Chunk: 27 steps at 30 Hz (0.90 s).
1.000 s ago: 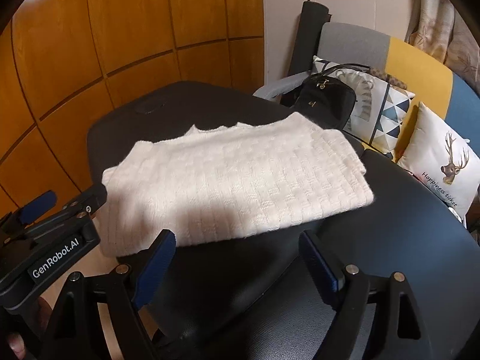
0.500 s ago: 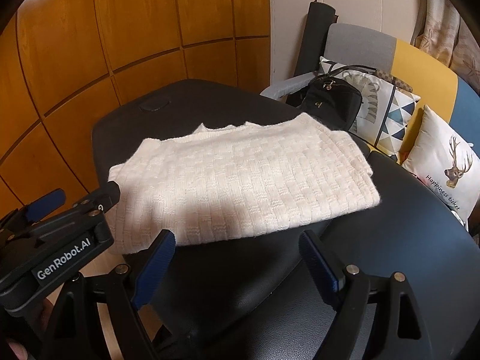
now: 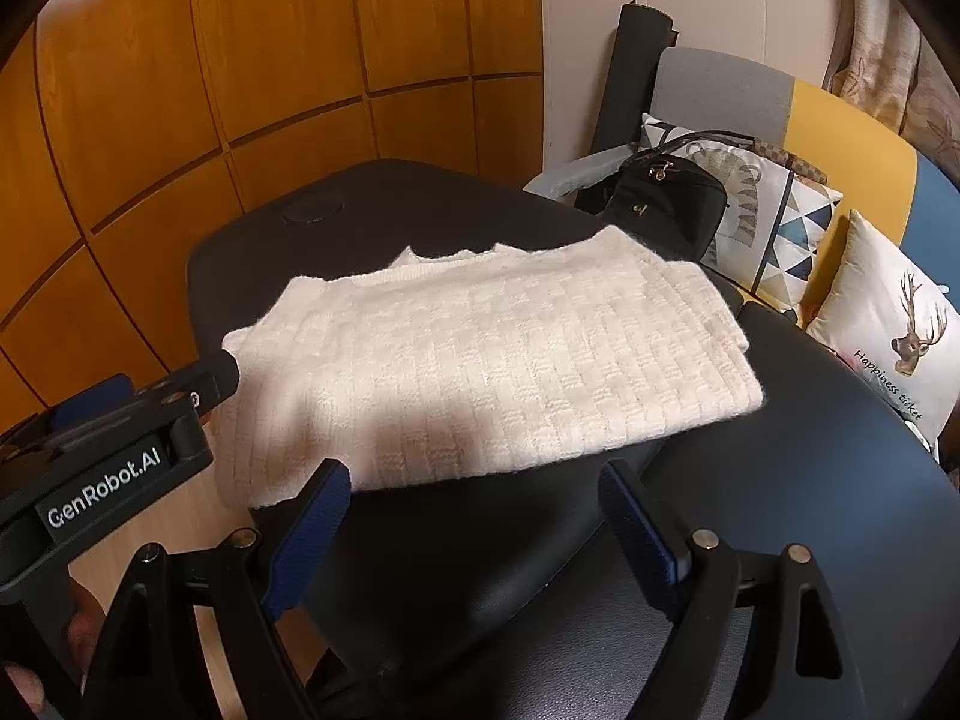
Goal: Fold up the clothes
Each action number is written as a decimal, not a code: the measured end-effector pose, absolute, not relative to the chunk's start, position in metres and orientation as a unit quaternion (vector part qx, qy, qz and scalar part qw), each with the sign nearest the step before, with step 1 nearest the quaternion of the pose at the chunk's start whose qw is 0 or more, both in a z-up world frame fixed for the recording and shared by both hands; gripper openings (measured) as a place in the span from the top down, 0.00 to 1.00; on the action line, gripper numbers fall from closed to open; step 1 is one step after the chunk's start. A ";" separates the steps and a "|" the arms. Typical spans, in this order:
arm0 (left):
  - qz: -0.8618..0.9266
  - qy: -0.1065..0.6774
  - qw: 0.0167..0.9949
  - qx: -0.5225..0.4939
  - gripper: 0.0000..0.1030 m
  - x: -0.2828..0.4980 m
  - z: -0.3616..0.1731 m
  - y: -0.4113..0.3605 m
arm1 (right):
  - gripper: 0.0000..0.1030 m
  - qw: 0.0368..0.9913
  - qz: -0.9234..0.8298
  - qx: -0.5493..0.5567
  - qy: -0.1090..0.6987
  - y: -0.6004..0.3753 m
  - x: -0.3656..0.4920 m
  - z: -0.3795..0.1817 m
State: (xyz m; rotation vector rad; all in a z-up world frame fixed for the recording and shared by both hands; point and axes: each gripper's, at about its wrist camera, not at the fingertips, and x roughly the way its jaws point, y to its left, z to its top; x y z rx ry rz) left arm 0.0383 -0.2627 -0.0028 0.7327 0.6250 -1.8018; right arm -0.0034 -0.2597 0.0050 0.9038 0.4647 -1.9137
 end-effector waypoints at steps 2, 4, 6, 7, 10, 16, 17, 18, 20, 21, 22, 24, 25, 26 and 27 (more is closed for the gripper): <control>-0.751 0.264 0.520 0.308 0.18 0.038 -0.004 -0.264 | 0.16 0.467 -0.782 0.369 0.187 -0.259 -0.004 0.005; -0.751 0.265 0.520 0.308 0.18 0.038 -0.004 -0.264 | 0.16 0.466 -0.783 0.368 0.185 -0.259 -0.004 0.006; -0.752 0.265 0.519 0.308 0.18 0.038 -0.004 -0.264 | 0.16 0.467 -0.783 0.368 0.184 -0.258 -0.004 0.006; -0.752 0.265 0.519 0.308 0.18 0.038 -0.003 -0.264 | 0.16 0.467 -0.782 0.368 0.184 -0.258 -0.004 0.006; -0.753 0.264 0.518 0.307 0.18 0.038 -0.003 -0.264 | 0.16 0.467 -0.781 0.371 0.184 -0.257 -0.005 0.005; -0.753 0.262 0.519 0.307 0.18 0.038 -0.003 -0.264 | 0.16 0.462 -0.784 0.373 0.180 -0.256 -0.006 0.005; -0.753 0.263 0.519 0.308 0.18 0.038 -0.003 -0.265 | 0.16 0.462 -0.784 0.374 0.180 -0.256 -0.006 0.004; -0.753 0.264 0.518 0.308 0.18 0.038 -0.004 -0.265 | 0.16 0.462 -0.783 0.375 0.180 -0.256 -0.006 0.004; -0.753 0.265 0.518 0.309 0.18 0.038 -0.004 -0.265 | 0.16 0.463 -0.783 0.376 0.180 -0.256 -0.006 0.003; -0.752 0.265 0.518 0.309 0.18 0.038 -0.004 -0.265 | 0.16 0.457 -0.786 0.376 0.178 -0.256 -0.006 0.003; -0.752 0.266 0.518 0.309 0.18 0.038 -0.004 -0.265 | 0.16 0.454 -0.787 0.377 0.177 -0.256 -0.006 0.003; -0.751 0.269 0.517 0.309 0.18 0.039 -0.005 -0.265 | 0.16 0.454 -0.788 0.377 0.177 -0.256 -0.006 0.002; -0.751 0.269 0.517 0.310 0.18 0.039 -0.005 -0.266 | 0.16 0.454 -0.787 0.378 0.176 -0.256 -0.005 0.002; -0.751 0.270 0.517 0.310 0.18 0.039 -0.005 -0.266 | 0.16 0.455 -0.787 0.378 0.177 -0.256 -0.005 0.002; -0.751 0.269 0.517 0.311 0.18 0.039 -0.006 -0.266 | 0.16 0.454 -0.787 0.378 0.177 -0.256 -0.006 0.002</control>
